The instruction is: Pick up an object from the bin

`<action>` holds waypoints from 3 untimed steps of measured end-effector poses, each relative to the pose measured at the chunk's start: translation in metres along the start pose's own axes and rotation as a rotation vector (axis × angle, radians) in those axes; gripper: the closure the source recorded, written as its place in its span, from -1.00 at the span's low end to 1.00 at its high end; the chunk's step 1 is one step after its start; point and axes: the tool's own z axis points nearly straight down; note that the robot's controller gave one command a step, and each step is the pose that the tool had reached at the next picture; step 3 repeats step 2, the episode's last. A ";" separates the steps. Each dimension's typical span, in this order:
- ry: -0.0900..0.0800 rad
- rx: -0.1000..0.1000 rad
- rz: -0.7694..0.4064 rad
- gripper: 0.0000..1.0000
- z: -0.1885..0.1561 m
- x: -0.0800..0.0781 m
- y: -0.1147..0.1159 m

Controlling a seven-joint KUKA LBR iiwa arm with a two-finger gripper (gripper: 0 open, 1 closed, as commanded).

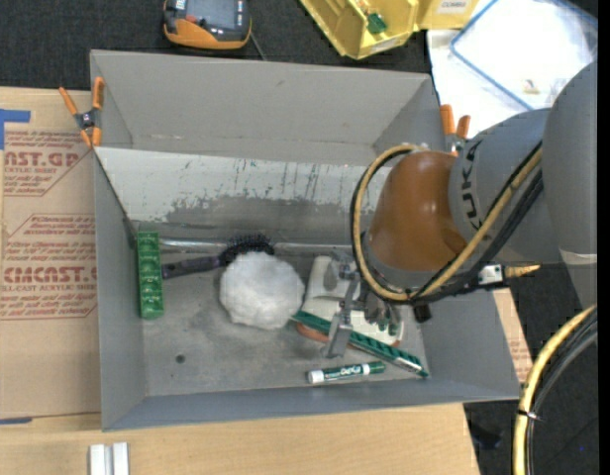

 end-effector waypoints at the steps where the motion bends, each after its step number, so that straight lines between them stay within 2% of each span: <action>1: -0.022 0.000 0.012 -1.00 0.027 0.003 0.005; 2: -0.034 -0.007 0.150 1.00 0.025 0.012 0.019; 3: -0.034 -0.007 0.150 1.00 0.025 0.012 0.019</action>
Offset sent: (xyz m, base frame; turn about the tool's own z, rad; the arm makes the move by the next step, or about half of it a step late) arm -0.0159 0.0215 -0.0313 0.1492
